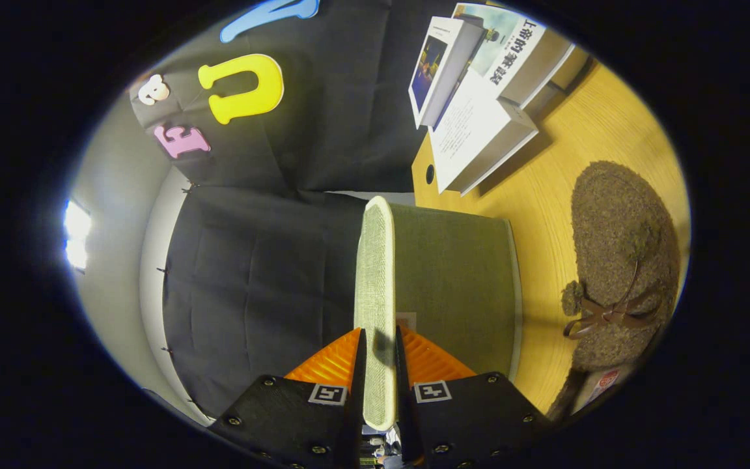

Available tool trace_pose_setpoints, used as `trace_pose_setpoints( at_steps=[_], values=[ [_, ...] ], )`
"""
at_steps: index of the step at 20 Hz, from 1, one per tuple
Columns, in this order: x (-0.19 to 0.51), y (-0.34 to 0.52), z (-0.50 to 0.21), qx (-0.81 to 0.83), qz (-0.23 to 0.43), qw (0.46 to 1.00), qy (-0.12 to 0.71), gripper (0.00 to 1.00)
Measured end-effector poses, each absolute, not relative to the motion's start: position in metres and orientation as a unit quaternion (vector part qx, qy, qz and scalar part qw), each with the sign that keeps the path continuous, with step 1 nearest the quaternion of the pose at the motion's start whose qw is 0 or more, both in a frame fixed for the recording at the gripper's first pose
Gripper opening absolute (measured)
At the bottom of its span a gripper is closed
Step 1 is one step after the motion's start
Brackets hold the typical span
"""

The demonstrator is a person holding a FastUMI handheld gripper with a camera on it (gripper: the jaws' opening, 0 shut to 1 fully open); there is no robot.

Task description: Open the storage box then place both shoes into the box .Put the left shoe in first, then the right shoe, with the right side of both shoes facing outward in a uniform manner.

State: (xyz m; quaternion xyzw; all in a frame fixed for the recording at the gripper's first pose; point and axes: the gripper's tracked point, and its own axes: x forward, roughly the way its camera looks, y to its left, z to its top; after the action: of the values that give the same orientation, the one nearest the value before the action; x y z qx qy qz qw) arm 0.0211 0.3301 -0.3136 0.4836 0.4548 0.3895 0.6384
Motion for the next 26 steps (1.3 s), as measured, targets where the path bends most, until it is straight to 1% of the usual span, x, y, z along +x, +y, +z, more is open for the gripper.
trace_pose_setpoints(
  at_steps=[1,3,4,15,22,26],
  values=[
    [0.024,0.329,-0.312,0.475,0.383,0.649,0.455,0.23],
    [0.024,0.342,-0.306,0.47,0.389,0.649,0.455,0.03],
    [0.021,0.331,-0.295,0.465,0.395,0.649,0.454,0.03],
    [0.017,0.372,-0.21,0.408,0.447,0.679,0.416,0.03],
    [0.017,0.442,-0.172,0.348,0.48,0.692,0.413,0.03],
    [0.013,0.489,-0.161,0.325,0.5,0.687,0.416,0.03]
  ],
)
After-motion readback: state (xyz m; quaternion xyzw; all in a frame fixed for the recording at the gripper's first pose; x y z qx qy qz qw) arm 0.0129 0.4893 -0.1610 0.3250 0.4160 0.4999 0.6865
